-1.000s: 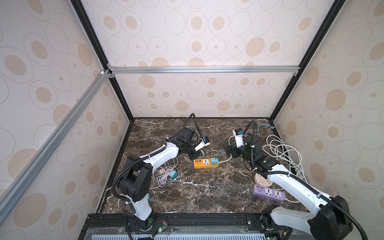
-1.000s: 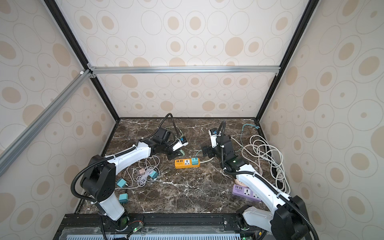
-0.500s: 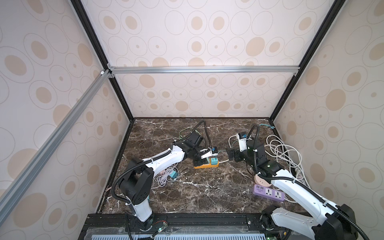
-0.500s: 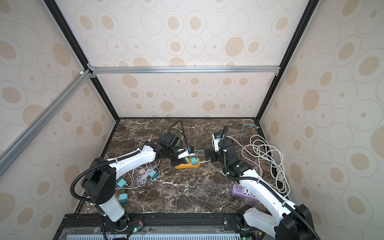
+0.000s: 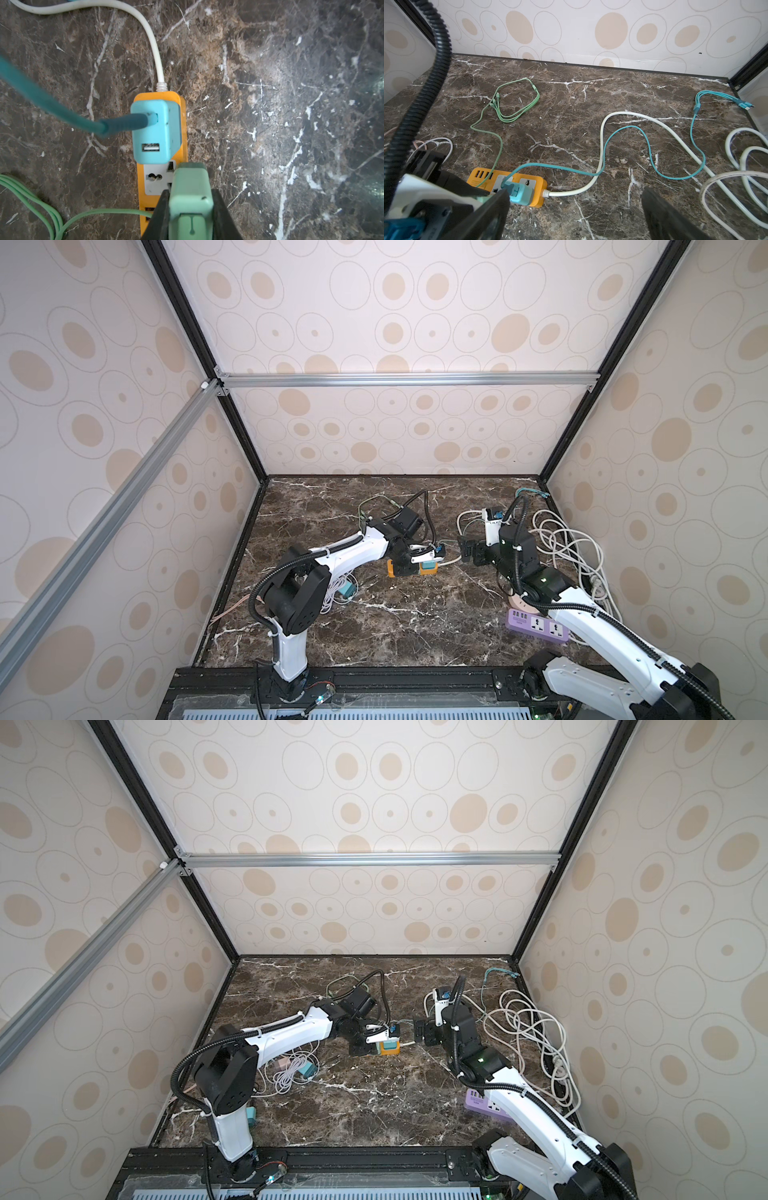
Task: Insert the plug
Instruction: 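Lower the green adapter onto the orange strip socket with the left gripper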
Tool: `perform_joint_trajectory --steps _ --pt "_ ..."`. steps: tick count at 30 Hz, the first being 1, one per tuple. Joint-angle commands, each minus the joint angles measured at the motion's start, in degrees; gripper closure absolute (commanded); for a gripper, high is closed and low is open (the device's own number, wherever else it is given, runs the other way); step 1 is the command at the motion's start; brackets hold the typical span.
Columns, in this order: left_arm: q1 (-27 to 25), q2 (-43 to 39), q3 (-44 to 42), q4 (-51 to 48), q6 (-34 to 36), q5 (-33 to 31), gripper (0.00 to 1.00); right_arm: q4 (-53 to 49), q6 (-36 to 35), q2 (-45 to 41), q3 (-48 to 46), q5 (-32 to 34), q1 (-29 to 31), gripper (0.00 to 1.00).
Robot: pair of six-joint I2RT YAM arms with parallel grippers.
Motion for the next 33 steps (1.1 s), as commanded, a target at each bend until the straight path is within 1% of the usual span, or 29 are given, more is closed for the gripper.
perform_joint_trajectory --steps 1,12,15,22,26,33 --pt "-0.2 -1.3 3.0 -2.5 3.5 -1.2 1.00 -0.9 0.9 -0.9 -0.3 1.4 -0.4 0.00" --pt "1.0 0.4 4.9 -2.0 3.8 -1.4 1.00 -0.8 1.2 -0.2 0.7 0.8 -0.4 0.00" --pt "1.2 1.2 5.3 -2.3 4.0 -0.2 1.00 -0.9 1.1 -0.3 0.7 1.1 -0.4 0.00" --pt "1.2 3.1 5.0 -4.3 4.8 0.6 1.00 -1.1 1.3 -0.9 0.5 1.6 -0.5 0.00" --pt "1.3 3.1 4.2 -4.7 5.4 -2.2 1.00 -1.1 1.4 -0.6 0.5 1.5 -0.4 0.00" --pt "1.8 5.7 5.5 -6.6 6.8 -3.1 1.00 -0.9 2.0 -0.2 0.7 0.9 -0.4 0.00"
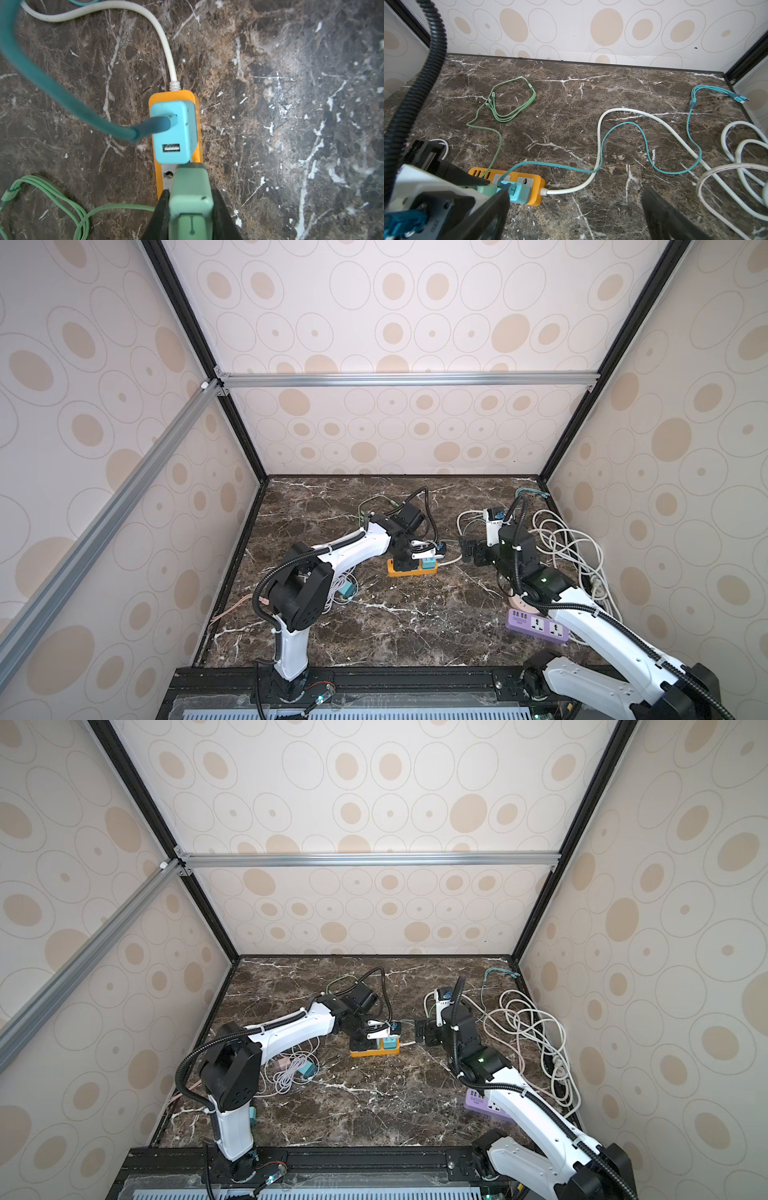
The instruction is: Insert the plug
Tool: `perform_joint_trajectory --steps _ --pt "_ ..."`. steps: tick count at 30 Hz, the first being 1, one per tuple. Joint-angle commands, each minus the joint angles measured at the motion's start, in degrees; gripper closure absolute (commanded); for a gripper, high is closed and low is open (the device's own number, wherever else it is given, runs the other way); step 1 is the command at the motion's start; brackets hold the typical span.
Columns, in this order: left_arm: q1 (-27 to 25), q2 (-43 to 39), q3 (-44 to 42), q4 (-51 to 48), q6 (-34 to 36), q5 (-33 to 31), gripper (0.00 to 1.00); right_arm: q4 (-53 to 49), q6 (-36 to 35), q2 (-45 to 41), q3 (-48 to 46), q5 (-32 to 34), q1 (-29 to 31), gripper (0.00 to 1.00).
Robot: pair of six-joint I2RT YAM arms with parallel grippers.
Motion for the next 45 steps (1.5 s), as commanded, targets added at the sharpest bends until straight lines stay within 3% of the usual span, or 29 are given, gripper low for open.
perform_joint_trajectory --steps 1,8,19,25,33,38,45 --pt "0.8 3.0 1.5 -4.8 2.9 -0.7 1.00 -0.1 1.0 -0.3 0.6 0.2 -0.4 0.00" --pt "0.8 6.1 2.2 -5.6 2.7 1.6 1.00 -0.6 1.1 -0.6 0.4 0.4 -0.4 0.00" --pt "0.8 9.6 -11.6 4.9 0.0 4.4 1.00 -1.4 1.8 -1.2 0.0 0.5 -0.4 0.00" --pt "1.4 12.6 -14.5 7.3 -0.8 4.4 1.00 -1.5 1.8 -1.4 0.5 0.4 -0.4 0.00" --pt "5.0 12.1 -13.7 6.4 -0.3 4.5 1.00 -1.8 1.8 -1.2 1.2 0.5 -0.4 0.00" --pt "4.8 10.9 -15.1 8.2 -1.1 7.7 1.00 -1.1 2.1 -0.4 1.4 0.3 -0.4 0.00" --pt "4.8 13.0 -11.4 5.5 -2.5 5.4 1.00 -2.0 2.4 0.5 2.4 -0.6 -0.4 0.00"
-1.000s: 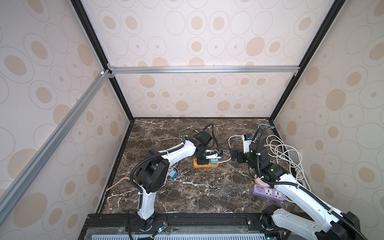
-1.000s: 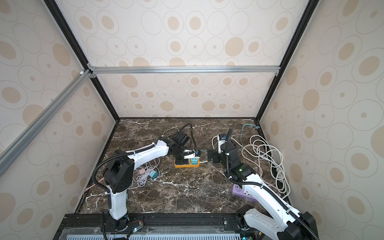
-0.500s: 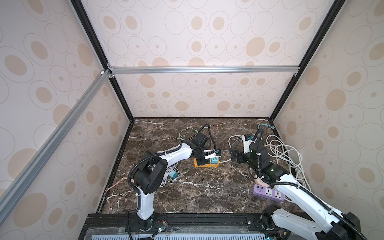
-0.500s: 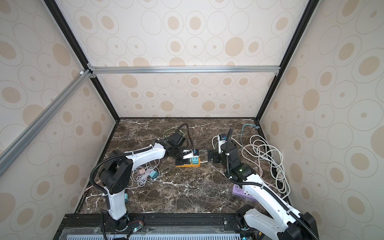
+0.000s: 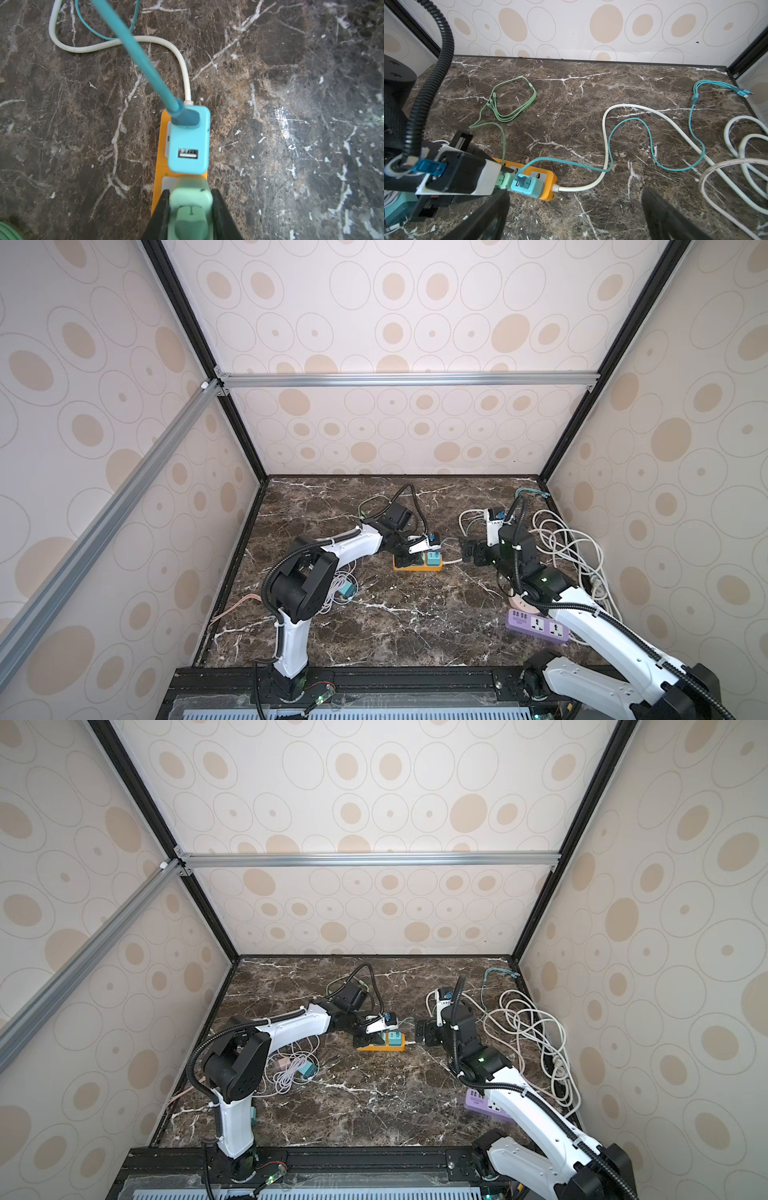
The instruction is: Insert the plug
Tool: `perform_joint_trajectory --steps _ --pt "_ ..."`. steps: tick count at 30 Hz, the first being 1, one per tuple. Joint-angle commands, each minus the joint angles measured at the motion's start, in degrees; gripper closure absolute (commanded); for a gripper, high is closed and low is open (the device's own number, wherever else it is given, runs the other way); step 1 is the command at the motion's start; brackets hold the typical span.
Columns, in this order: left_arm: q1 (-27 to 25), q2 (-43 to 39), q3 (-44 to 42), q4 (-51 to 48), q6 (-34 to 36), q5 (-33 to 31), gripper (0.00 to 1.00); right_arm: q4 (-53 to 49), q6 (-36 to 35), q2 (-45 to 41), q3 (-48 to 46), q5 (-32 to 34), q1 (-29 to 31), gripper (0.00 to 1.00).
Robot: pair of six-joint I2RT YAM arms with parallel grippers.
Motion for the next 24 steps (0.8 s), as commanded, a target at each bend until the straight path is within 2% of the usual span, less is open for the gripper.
perform_joint_trajectory --steps 1,2,4,7,8,10,11,15,19,24 --pt "-0.1 8.3 -3.5 -11.3 -0.1 -9.5 0.88 -1.3 1.3 0.3 1.8 -0.3 -0.4 0.00" --pt "-0.1 7.1 -2.5 -11.3 -0.7 -9.7 0.75 -1.8 1.7 0.2 1.7 -0.3 -0.4 0.00" --pt "0.0 4.4 -1.0 -11.0 -1.5 -9.1 0.67 -2.5 2.4 0.0 1.3 -0.6 -0.4 0.00" --pt "0.2 -0.4 0.1 -7.1 -3.3 -9.0 0.48 -2.8 4.0 -0.5 0.0 -1.1 -0.4 0.00" --pt "0.3 -2.1 0.3 -5.3 -4.4 -9.1 0.33 -2.7 4.8 -0.7 -0.5 -1.3 -0.4 0.01" --pt "0.8 -4.6 0.6 -1.9 -7.6 -8.8 0.19 -2.9 6.5 -0.8 -1.4 -1.4 -0.4 0.00" --pt "0.9 -6.0 0.7 -0.8 -9.1 -8.0 0.02 -3.0 7.5 -0.8 -1.9 -1.4 -0.4 0.00" --pt "0.9 -12.3 -3.2 8.0 -14.8 -8.8 0.01 -3.4 11.6 0.6 -3.3 -1.0 -0.4 0.01" --pt "0.9 -18.7 -8.3 16.7 -23.0 -13.1 0.01 -5.1 15.2 4.0 -2.8 -1.0 -0.4 0.00" --pt "1.1 -26.0 -17.4 29.8 -38.3 -19.7 0.01 -1.8 20.6 7.6 -4.3 -3.6 -0.4 0.00"
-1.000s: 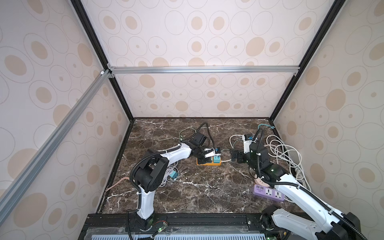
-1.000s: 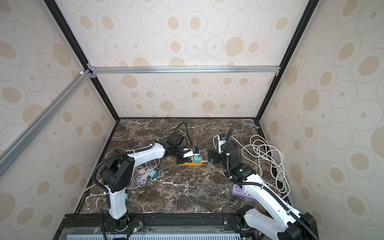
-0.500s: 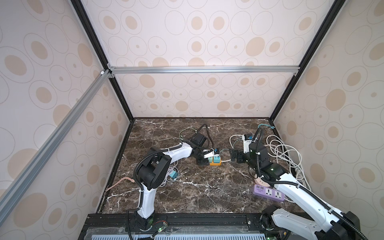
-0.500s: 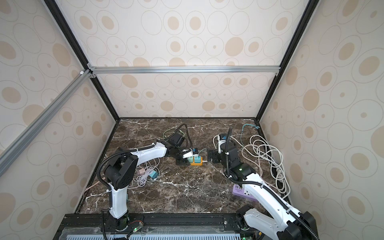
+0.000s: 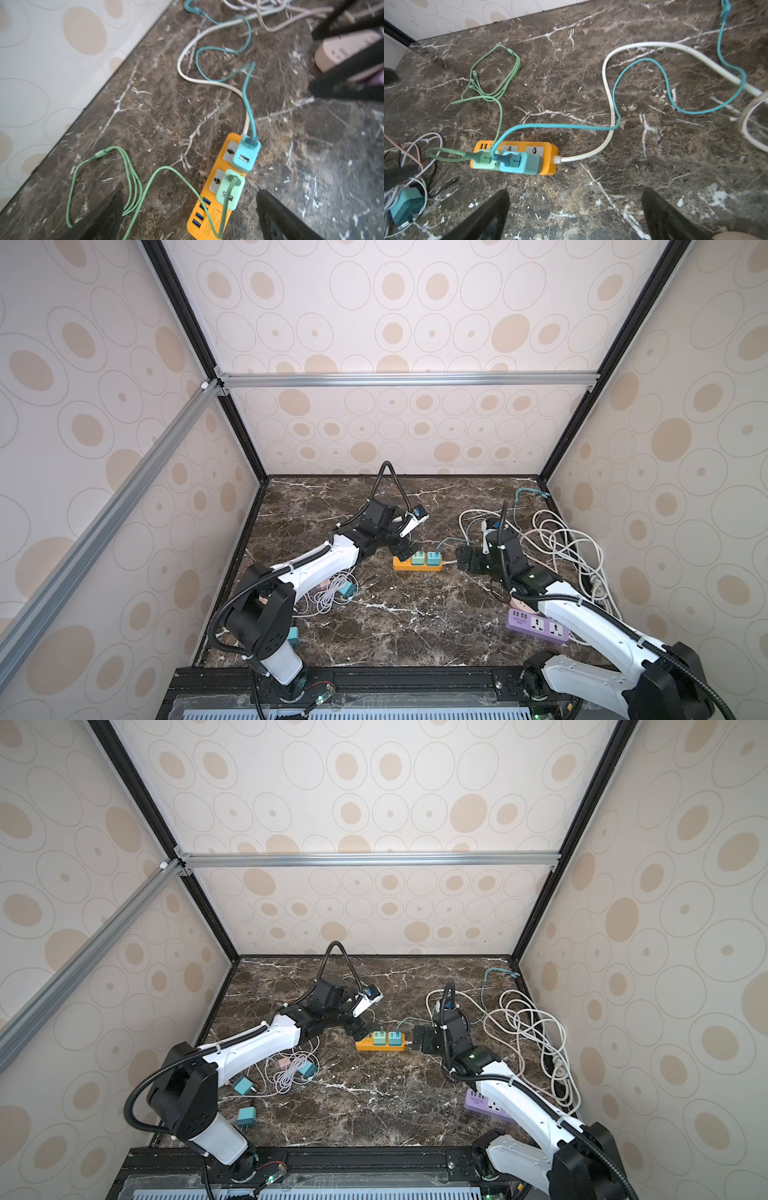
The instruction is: Insert the plug
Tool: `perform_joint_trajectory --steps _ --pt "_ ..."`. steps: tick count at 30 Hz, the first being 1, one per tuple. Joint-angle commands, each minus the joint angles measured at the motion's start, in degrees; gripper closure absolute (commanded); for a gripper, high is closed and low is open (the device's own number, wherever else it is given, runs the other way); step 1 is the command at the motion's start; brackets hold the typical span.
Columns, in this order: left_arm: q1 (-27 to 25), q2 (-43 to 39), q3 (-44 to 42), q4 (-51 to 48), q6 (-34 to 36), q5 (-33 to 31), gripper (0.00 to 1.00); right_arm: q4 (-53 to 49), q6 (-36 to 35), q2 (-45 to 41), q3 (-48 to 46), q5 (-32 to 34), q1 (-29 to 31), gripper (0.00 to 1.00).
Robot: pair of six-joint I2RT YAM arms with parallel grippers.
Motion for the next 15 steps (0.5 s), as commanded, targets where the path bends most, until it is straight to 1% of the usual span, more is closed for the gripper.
perform_joint_trajectory --steps 1,2,5,8,10,12,15 --pt "0.4 -3.4 -5.9 12.8 -14.0 -5.0 0.01 2.0 6.6 1.9 -1.6 -1.6 -0.4 0.00" --pt "0.4 -4.5 -8.3 15.6 -17.2 -6.0 0.01 2.5 7.9 2.9 -1.8 -2.0 -0.4 0.01" --pt "0.3 -7.4 -13.5 19.9 -28.0 -10.1 0.01 2.5 11.6 5.7 -1.5 -3.8 -0.4 0.04" --pt "0.4 -10.4 -19.6 21.3 -33.9 -12.7 0.02 5.3 14.9 8.1 -2.6 -6.5 -0.4 0.07" --pt "0.4 -12.7 -22.2 19.0 -38.2 -15.9 0.02 7.6 16.9 9.7 -3.2 -8.6 -0.4 0.10" --pt "0.4 -14.7 -23.6 15.6 -41.7 -16.2 0.03 8.8 18.6 10.9 -3.5 -9.4 -0.4 0.13" --pt "0.4 -17.1 -26.7 13.9 -50.4 -15.1 0.04 10.5 21.7 12.3 -4.5 -9.1 -0.4 0.15"
